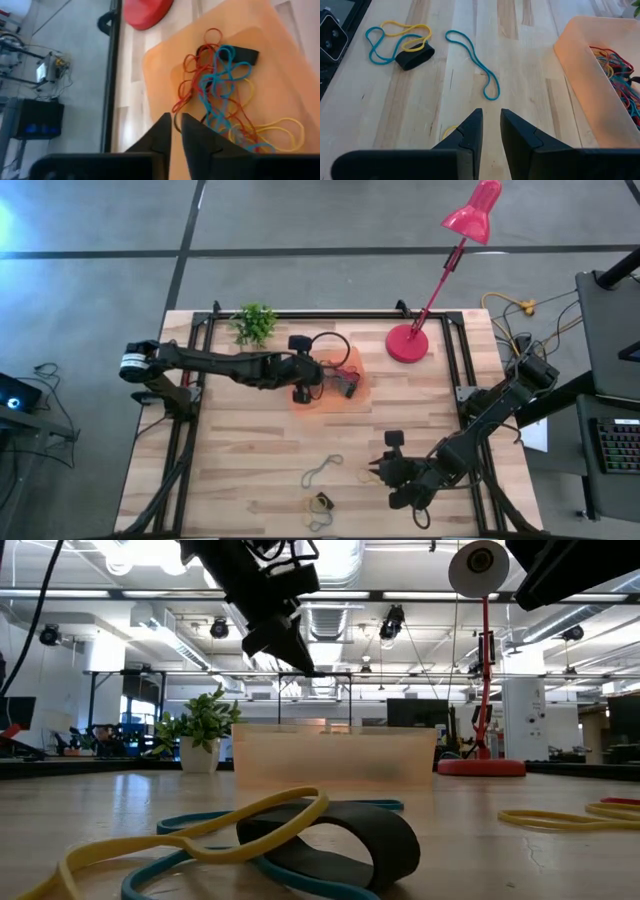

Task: Pick and place rubber bands into bin
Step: Put the blue rubber band into the orange bin

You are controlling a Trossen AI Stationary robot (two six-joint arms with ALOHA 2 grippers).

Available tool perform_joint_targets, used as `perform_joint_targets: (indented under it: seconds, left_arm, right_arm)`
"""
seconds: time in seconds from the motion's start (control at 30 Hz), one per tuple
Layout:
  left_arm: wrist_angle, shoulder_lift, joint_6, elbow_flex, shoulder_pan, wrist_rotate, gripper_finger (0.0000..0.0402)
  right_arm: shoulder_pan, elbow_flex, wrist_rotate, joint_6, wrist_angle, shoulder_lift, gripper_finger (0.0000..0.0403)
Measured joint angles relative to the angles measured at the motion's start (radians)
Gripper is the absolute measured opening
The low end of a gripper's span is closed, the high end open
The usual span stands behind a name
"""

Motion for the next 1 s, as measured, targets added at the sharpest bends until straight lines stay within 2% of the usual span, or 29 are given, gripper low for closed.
perform_joint_targets:
  seconds: [0.2,0.33,0.57,0.7,0.87,1.0]
  left_arm:
    - [0.002,0.000,-0.030,-0.003,0.000,0.016,0.0099]
    - [-0.045,-0.007,-0.080,-0.003,-0.020,0.050,0.0130]
    - [-0.214,-0.064,-0.264,-0.010,-0.132,0.097,0.0141]
    - [-0.216,-0.103,-0.338,-0.046,-0.244,0.099,0.0141]
    - [-0.071,-0.166,-0.390,-0.171,-0.352,0.068,0.0141]
    - [0.118,-0.224,-0.391,-0.296,-0.402,0.044,0.0141]
  right_arm:
    - [0.000,0.000,0.002,0.002,0.003,0.000,0.0056]
    - [-0.006,-0.002,0.015,-0.006,0.064,0.015,0.0056]
    - [-0.041,-0.006,0.022,-0.062,0.120,0.081,0.0056]
    - [-0.055,-0.017,-0.104,0.011,0.083,0.094,0.0056]
    - [-0.044,-0.071,-0.156,0.147,0.076,0.094,0.0057]
    - [-0.042,-0.105,-0.201,0.226,0.081,0.097,0.0057]
